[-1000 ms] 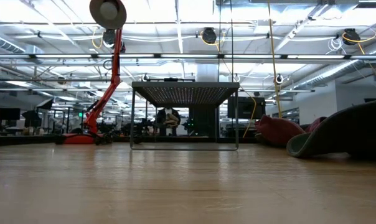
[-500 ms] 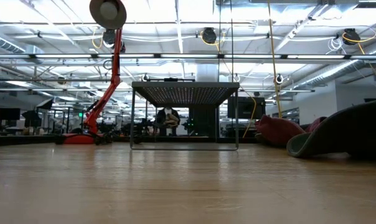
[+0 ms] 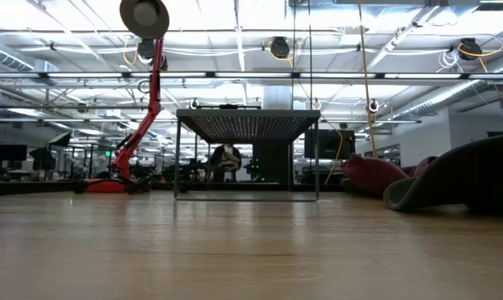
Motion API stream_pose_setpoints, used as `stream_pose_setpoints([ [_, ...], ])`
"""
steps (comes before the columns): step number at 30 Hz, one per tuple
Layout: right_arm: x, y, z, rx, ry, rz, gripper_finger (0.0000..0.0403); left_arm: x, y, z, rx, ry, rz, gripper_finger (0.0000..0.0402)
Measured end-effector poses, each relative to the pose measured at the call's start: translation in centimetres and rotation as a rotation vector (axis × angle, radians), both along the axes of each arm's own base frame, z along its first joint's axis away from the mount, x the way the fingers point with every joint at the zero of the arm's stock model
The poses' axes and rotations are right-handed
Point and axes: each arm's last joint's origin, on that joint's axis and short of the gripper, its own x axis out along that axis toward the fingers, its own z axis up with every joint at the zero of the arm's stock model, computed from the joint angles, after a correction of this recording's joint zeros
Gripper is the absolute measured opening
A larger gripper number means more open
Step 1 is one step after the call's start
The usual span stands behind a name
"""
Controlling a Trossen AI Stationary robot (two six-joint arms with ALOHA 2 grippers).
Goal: Pick & Place hat
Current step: Put the left red cap on the shelf
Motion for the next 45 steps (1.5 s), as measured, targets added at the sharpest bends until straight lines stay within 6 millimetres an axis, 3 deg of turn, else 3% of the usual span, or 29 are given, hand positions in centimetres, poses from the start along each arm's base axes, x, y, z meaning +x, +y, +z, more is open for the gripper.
stream_pose_setpoints([
  [5,0.7,0.0,-0.6,-0.025,0.039,-0.107,0.0263,0.1,0.0,-0.1,-0.005,0.009,-0.001,0.0006],
  [14,0.9,0.0,-0.6,-0.048,0.024,-0.119,0.0248,0.2,0.1,-0.3,-0.01,0.031,-0.002,0.0006],
  [20,0.8,0.0,-0.5,-0.086,0.024,-0.147,0.0183,0.2,0.1,-0.3,-0.01,0.033,-0.002,0.0006],
  [29,0.6,0.0,-0.3,-0.163,0.022,-0.199,0.0033,0.3,0.1,-0.4,-0.02,0.052,-0.004,0.0006],
  [32,0.2,0.1,0.0,-0.204,0.021,-0.222,0.0032,0.3,0.1,-0.4,-0.036,0.056,-0.018,0.0006],
  [40,-2.2,-0.4,1.6,-0.16,-0.021,-0.264,0.0032,0.3,-0.4,-0.6,-0.078,0.123,-0.205,0.0089],
  [45,-3.7,-0.7,2.5,-0.162,-0.038,-0.266,0.0032,0.9,-0.6,-1.5,-0.099,0.225,-0.223,0.0153],
])
